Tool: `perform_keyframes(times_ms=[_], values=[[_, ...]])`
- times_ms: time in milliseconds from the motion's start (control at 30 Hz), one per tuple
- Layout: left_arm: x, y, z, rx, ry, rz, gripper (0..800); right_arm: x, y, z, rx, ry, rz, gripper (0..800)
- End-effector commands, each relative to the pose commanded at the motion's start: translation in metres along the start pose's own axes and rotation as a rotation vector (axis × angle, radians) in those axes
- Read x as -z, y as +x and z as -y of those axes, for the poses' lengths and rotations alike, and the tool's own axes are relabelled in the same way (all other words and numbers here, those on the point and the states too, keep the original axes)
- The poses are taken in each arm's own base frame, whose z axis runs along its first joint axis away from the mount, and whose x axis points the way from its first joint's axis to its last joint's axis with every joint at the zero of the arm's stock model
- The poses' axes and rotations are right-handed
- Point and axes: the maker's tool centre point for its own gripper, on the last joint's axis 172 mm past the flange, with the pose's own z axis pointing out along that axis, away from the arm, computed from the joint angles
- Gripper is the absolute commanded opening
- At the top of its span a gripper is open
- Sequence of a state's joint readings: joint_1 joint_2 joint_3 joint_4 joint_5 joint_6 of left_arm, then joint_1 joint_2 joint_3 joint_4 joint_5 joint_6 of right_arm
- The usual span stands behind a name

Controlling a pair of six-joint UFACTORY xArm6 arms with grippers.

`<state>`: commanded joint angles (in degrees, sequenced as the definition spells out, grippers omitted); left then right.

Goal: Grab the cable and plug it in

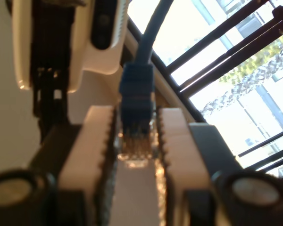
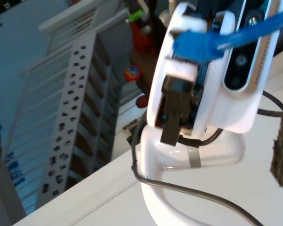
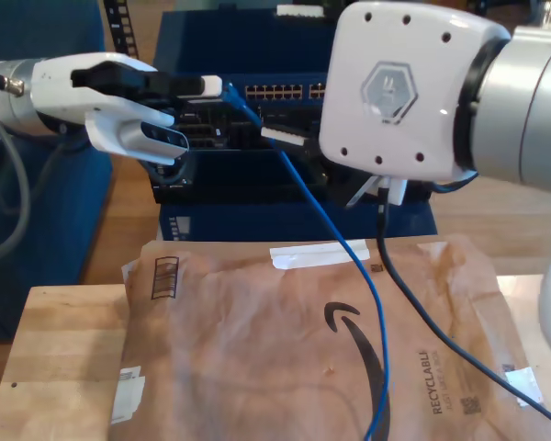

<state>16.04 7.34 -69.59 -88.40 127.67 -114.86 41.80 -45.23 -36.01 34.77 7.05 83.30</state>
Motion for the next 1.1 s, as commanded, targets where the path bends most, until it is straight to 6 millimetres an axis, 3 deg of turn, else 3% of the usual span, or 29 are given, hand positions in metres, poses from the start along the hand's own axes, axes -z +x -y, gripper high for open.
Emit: perform_keyframes(times_ms=[100,300,533,833,1100], values=[[0.0,-0.001,0.001,0.005,0.005,0.003,7,-0.01,-0.008,-0.01,0.013,0.019,0.013,798],[-0.001,0.002,0.006,0.005,0.024,-0.004,8,-0.022,-0.005,-0.016,0.016,0.027,0.001,789],[-0.005,0.006,0.012,0.008,0.053,-0.02,17,-0.021,-0.002,-0.007,-0.052,0.062,-0.006,563],[-0.008,0.007,0.02,-0.004,0.072,-0.038,21,-0.024,0.001,-0.011,-0.08,0.055,-0.013,509],[-0.014,0.009,0.019,0.001,0.083,-0.049,25,-0.025,0.001,-0.011,-0.084,0.054,-0.013,369]])
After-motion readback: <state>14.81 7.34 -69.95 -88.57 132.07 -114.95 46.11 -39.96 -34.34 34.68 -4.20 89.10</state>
